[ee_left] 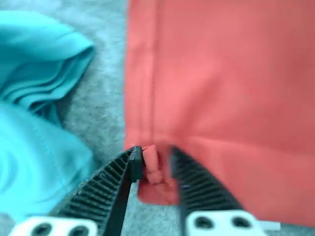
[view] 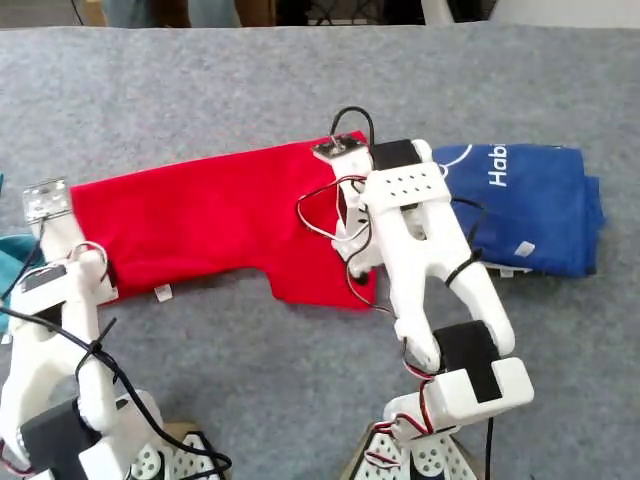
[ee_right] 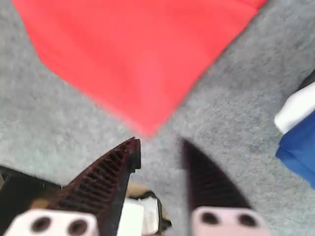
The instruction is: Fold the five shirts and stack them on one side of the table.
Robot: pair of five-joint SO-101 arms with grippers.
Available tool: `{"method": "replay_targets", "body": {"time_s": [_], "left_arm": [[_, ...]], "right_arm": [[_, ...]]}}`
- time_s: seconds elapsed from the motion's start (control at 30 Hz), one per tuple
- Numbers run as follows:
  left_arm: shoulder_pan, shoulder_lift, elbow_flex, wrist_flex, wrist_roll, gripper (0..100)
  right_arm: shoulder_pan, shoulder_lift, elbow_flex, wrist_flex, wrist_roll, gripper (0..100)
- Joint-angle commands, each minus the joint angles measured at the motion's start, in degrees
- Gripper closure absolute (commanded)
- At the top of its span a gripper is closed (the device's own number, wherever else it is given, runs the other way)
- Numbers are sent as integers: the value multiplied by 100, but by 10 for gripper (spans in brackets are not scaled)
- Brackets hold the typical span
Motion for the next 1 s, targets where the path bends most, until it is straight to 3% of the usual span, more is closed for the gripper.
{"method": "replay_targets", "body": {"time_s": [0.0, 0.07, 0.17, 0.3, 0.33, 0.37, 0.43, 0.5, 0.67, 0.77, 0.97], "left_arm": [[-171, -185, -330, 273, 475, 798], [-215, -176, -532, 519, 536, 798], [-224, -202, -725, 818, 545, 798], [-356, -211, -1121, 1310, 501, 816], [-435, -211, -1279, 1468, 501, 851], [-497, -211, -1464, 1635, 484, 902], [-505, -211, -1851, 2004, -141, 976], [-347, -211, -2211, 2382, -589, 963], [321, -141, -3310, 2549, 114, 967], [778, 0, -3565, 2084, 686, 970], [1103, 1582, -3231, -123, 1204, 971]], "right_arm": [[53, -154, -31, 211, 598, 608], [70, -154, -136, 237, 765, 564], [176, -119, -752, 211, 571, 614], [158, -92, -1895, 62, 114, 874], [149, -57, -2105, -105, 62, 962], [149, 22, -2316, -211, 53, 990], [158, 259, -2651, -229, 0, 941], [149, 593, -2941, -299, 9, 982], [149, 1807, -3978, -413, -35, 984], [149, 2651, -4892, -677, -299, 984], [70, 4259, -7029, -818, -387, 984]]}}
